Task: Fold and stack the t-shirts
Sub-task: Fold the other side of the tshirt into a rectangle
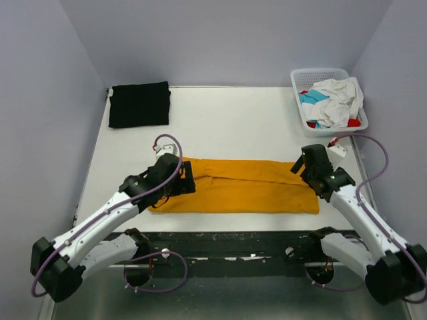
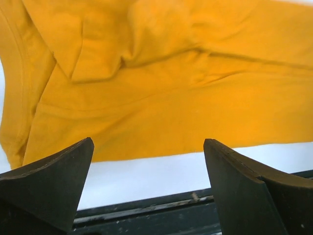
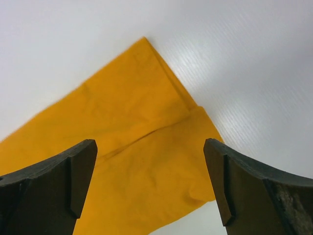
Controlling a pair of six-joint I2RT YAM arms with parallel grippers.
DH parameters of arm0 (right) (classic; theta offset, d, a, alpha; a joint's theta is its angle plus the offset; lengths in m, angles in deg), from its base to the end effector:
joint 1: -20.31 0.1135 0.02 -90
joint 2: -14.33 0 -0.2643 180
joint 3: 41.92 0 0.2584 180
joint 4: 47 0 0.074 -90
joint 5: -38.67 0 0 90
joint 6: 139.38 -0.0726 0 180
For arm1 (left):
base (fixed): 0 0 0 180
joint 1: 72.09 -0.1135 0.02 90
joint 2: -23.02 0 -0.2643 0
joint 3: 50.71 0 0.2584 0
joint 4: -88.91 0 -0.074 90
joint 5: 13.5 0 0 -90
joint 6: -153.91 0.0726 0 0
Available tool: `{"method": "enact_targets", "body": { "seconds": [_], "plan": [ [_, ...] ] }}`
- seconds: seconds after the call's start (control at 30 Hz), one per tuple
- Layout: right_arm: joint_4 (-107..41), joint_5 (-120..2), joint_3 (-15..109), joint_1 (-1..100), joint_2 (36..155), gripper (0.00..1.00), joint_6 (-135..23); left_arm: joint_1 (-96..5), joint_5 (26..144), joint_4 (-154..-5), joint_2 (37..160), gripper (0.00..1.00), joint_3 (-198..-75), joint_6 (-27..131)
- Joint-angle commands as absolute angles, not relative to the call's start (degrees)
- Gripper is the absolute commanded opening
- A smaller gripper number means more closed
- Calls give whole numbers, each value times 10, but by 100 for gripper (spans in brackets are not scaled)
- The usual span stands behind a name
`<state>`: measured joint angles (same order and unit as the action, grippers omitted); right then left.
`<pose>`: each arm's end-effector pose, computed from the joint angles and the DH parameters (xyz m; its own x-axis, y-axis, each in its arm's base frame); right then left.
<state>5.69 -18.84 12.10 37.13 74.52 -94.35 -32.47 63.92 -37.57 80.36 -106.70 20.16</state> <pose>0.2175 0.0250 0.1993 -0.5642 0.4522 -0.6908 0.5945 0.8031 0.0402 0.1788 -0.1275 0.2115 -0.8187 -0.1984 -0.5389 -0.0558 0.9615 -0.2692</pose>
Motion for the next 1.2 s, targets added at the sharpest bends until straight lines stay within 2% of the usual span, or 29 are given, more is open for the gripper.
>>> {"method": "enact_targets", "body": {
  "seconds": [0.0,0.1,0.2,0.3,0.43,0.57,0.73,0.87,1.07,1.17],
  "plan": [
    [-17,-268,91,374,641,100,-890,-327,604,-450,726,99,-1075,200],
    [-48,-299,84,373,631,100,-862,-367,620,-551,767,99,-1093,256],
    [-58,-318,84,374,651,100,-846,-427,701,-612,868,99,-1144,301],
    [-60,-328,86,374,677,100,-849,-482,754,-613,994,99,-1229,307],
    [-60,-341,91,373,696,100,-850,-495,814,-540,1151,99,-1340,318],
    [-61,-322,89,373,696,100,-852,-494,904,-548,1213,99,-1341,321],
    [-61,-320,88,373,692,100,-849,-487,915,-557,1190,98,-1260,307],
    [-64,-314,85,374,689,100,-850,-455,931,-593,1116,99,-1163,295],
    [-67,-310,79,373,687,100,-850,-351,803,-514,981,98,-1068,273],
    [-71,-311,77,373,687,100,-849,-312,806,-503,925,99,-1005,237]
  ]
}}
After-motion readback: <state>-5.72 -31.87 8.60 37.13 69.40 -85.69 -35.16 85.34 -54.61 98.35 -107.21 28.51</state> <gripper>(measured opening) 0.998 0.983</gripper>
